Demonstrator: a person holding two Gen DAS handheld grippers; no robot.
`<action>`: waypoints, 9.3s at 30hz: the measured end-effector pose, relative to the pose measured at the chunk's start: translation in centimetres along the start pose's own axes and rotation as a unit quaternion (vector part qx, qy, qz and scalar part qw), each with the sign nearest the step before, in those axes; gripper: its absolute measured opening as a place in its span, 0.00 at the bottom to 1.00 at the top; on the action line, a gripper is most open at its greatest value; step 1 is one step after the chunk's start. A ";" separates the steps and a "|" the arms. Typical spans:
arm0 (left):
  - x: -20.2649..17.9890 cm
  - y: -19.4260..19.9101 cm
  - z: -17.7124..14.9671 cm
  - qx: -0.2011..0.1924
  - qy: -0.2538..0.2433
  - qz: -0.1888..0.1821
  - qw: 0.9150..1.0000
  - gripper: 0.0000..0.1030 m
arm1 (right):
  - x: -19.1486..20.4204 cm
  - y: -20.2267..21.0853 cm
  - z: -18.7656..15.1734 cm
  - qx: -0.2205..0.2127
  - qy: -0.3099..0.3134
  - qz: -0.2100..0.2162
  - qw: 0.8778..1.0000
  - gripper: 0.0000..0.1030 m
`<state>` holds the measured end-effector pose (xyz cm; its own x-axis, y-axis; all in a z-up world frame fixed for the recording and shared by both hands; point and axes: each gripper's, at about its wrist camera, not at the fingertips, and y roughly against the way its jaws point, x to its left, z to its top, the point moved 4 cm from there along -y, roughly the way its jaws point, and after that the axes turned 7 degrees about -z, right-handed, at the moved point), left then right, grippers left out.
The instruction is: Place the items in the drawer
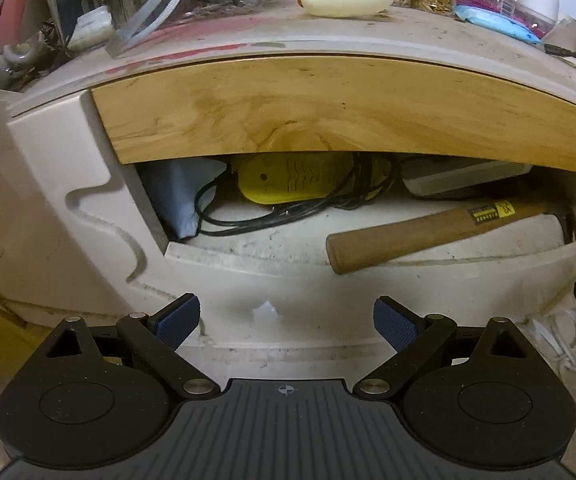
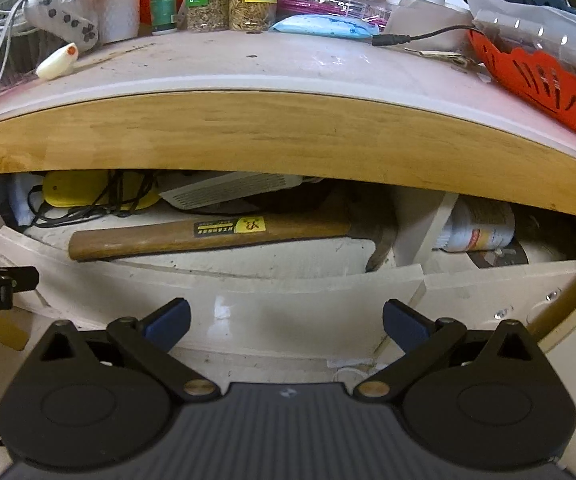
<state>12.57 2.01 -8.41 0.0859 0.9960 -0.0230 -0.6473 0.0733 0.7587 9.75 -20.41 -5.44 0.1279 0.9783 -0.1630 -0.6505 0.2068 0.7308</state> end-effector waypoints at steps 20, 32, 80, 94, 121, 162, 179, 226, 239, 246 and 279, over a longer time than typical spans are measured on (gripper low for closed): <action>0.9 -4.1 0.9 -0.007 -0.008 -0.011 1.000 0.93 | -0.6 -5.3 0.2 0.002 0.007 -0.010 1.000 1.00; 0.3 -4.2 0.7 -0.003 -0.054 -0.006 0.998 0.93 | -0.1 -5.8 0.2 0.001 0.043 -0.012 0.999 1.00; -4.4 -7.5 -6.8 0.038 -0.654 0.086 0.750 0.92 | 3.9 -8.2 -5.9 -0.045 0.598 -0.057 0.798 0.90; -3.9 -8.0 -5.7 0.044 -0.633 0.109 0.765 0.48 | 3.9 -8.8 -4.9 -0.045 0.605 -0.091 0.790 0.44; -4.2 -4.6 -7.2 0.097 -0.641 0.063 0.759 0.34 | 3.7 -5.1 -6.1 0.013 0.640 -0.033 0.768 0.33; -4.2 0.9 -11.5 0.216 -0.642 -0.042 0.734 0.33 | 3.1 1.0 -9.4 0.129 0.647 0.110 0.744 0.23; -4.2 0.7 -11.3 0.221 -0.638 -0.043 0.736 0.34 | 3.1 1.2 -9.5 0.135 0.636 0.116 0.751 0.24; -5.0 0.8 -9.6 0.192 -0.499 0.003 0.845 0.97 | 3.8 1.3 -6.9 0.129 0.479 0.058 0.866 1.00; -3.8 1.3 -6.4 0.203 -0.288 0.033 0.935 0.97 | 2.6 1.0 -4.0 0.190 0.228 0.014 0.955 1.00; -2.3 2.0 -5.1 0.209 -0.146 0.044 0.966 0.97 | 1.3 1.2 -3.8 0.221 0.095 -0.016 0.971 1.00; -1.0 2.7 -3.9 0.163 0.016 -0.003 0.987 0.97 | 0.1 1.5 -3.7 0.213 -0.029 -0.037 0.976 1.00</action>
<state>7.81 1.39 -8.89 0.0627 0.9970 -0.0446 -0.3687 0.0647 0.9273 6.00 -20.02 -6.80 0.2130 0.9569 -0.1972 -0.2693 0.2515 0.9296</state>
